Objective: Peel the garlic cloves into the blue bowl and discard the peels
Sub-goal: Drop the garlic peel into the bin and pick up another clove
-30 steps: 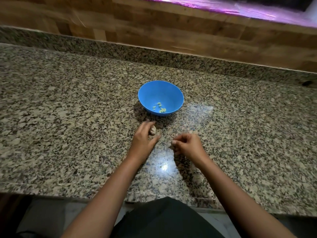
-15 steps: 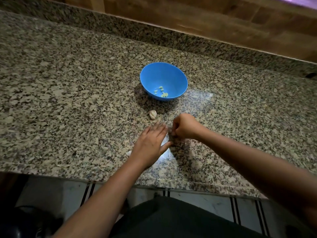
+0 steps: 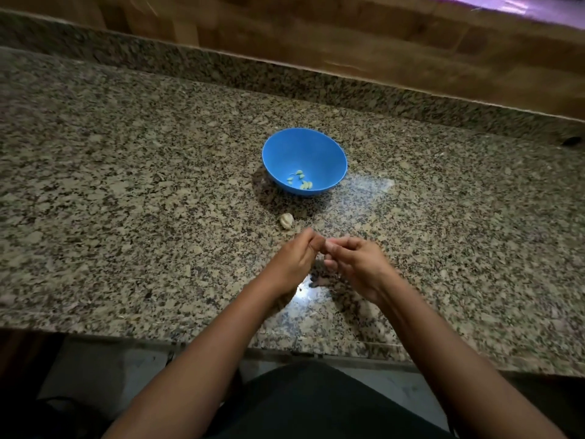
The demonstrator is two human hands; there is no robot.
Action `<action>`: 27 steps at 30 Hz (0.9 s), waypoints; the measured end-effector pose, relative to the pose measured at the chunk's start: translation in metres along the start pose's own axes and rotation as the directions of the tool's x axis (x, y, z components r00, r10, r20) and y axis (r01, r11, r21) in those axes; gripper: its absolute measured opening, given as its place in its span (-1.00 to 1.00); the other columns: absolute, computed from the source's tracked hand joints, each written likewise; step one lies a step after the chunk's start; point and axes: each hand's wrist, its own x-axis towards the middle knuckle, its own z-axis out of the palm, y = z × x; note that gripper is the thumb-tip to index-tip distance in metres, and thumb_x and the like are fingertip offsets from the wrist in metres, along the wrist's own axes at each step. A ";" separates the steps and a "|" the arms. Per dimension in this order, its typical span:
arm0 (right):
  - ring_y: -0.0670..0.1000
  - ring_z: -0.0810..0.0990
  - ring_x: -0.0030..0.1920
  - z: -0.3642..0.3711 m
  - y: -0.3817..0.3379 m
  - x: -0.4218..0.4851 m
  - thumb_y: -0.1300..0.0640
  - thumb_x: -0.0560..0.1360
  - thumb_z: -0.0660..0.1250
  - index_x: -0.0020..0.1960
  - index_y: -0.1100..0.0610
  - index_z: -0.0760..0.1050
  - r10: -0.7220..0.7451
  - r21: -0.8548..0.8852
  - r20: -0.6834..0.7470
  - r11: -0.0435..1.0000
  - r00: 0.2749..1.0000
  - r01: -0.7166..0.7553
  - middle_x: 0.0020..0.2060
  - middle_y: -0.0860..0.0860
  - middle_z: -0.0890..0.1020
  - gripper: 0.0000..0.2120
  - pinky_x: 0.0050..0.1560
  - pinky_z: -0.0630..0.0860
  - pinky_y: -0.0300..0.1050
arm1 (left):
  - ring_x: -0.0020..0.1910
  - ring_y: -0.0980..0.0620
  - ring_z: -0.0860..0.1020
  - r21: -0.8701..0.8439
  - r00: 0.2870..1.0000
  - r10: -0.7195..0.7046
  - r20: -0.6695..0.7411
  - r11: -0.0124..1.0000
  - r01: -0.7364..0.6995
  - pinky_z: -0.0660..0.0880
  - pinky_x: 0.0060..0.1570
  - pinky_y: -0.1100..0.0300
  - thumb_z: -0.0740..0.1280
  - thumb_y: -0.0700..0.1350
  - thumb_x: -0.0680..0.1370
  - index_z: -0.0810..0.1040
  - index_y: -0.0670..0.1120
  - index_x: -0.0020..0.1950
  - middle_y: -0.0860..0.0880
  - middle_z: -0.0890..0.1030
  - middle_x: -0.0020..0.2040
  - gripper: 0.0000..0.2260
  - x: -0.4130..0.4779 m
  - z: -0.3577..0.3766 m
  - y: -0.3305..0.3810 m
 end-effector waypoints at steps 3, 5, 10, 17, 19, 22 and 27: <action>-0.06 0.53 -0.45 0.005 -0.007 -0.003 0.32 0.40 0.32 -0.16 0.35 0.50 -0.017 0.009 0.056 1.000 0.998 0.017 -0.35 0.12 0.56 -0.93 -0.44 0.54 -0.29 | -0.33 0.18 0.40 -0.133 0.999 0.039 0.010 0.990 -0.037 0.37 -0.28 0.20 0.04 0.08 0.61 0.34 0.05 -0.14 0.09 0.43 -0.28 -0.79 0.003 0.000 0.008; -0.07 0.52 -0.49 0.005 -0.012 -0.005 0.25 0.40 0.32 -0.16 0.32 0.50 0.014 -0.039 0.106 0.999 0.994 -0.010 -0.41 0.09 0.55 -0.88 -0.47 0.51 -0.31 | -0.33 0.13 0.41 -0.160 0.998 0.068 -0.003 0.985 -0.068 0.41 -0.25 0.10 0.04 0.11 0.59 0.35 0.06 -0.16 0.07 0.44 -0.29 -0.78 0.006 0.000 0.010; -0.10 0.44 -0.51 0.008 -0.008 -0.014 0.22 0.57 0.19 -0.18 0.25 0.47 -0.004 -0.077 0.178 0.997 0.984 0.018 -0.43 0.05 0.51 -0.81 -0.54 0.41 -0.32 | -0.42 0.08 0.41 -0.250 0.998 0.040 -0.040 0.967 -0.049 0.37 -0.41 0.15 0.13 0.03 0.62 0.42 0.06 -0.22 0.07 0.46 -0.38 -0.77 0.010 0.001 0.013; -0.13 0.36 -0.41 0.006 0.003 -0.010 0.22 0.55 0.26 -0.16 0.25 0.52 -0.603 -0.885 0.231 0.197 0.764 0.423 -0.37 0.03 0.51 -0.84 -0.38 0.35 -0.16 | -0.49 0.10 0.24 -0.452 0.991 -0.127 0.031 0.883 0.127 0.20 -0.55 0.25 0.10 -0.11 0.65 0.38 -0.07 -0.23 -0.01 0.26 -0.41 -0.74 0.012 0.000 0.027; -0.15 0.34 -0.46 0.006 -0.003 -0.011 0.21 0.56 0.25 -0.17 0.26 0.52 -0.554 -0.808 0.170 0.395 0.815 0.437 -0.40 0.05 0.50 -0.82 -0.45 0.30 -0.23 | -0.51 0.15 0.25 -0.471 0.994 -0.113 0.012 0.876 0.105 0.25 -0.60 0.27 0.09 -0.12 0.66 0.37 -0.08 -0.22 -0.01 0.28 -0.41 -0.75 0.013 0.002 0.028; -0.12 0.32 -0.52 0.010 -0.015 -0.016 0.19 0.57 0.22 -0.25 0.22 0.47 -0.193 -0.269 0.098 0.939 0.976 0.213 -0.49 0.00 0.43 -0.76 -0.55 0.22 -0.31 | -0.54 0.19 0.30 -0.501 0.999 -0.035 0.008 0.865 0.034 0.33 -0.62 0.32 0.09 -0.12 0.65 0.38 -0.12 -0.17 -0.04 0.35 -0.39 -0.77 0.012 0.002 0.030; -0.12 0.33 -0.48 0.015 -0.008 -0.015 0.19 0.57 0.24 -0.23 0.22 0.49 -0.425 -0.608 0.066 0.700 0.903 0.374 -0.47 -0.04 0.44 -0.79 -0.51 0.27 -0.32 | -0.61 0.17 0.21 -0.525 0.994 -0.110 0.018 0.845 0.103 0.21 -0.67 0.32 0.10 -0.10 0.65 0.38 -0.11 -0.20 -0.01 0.26 -0.47 -0.75 0.013 -0.003 0.034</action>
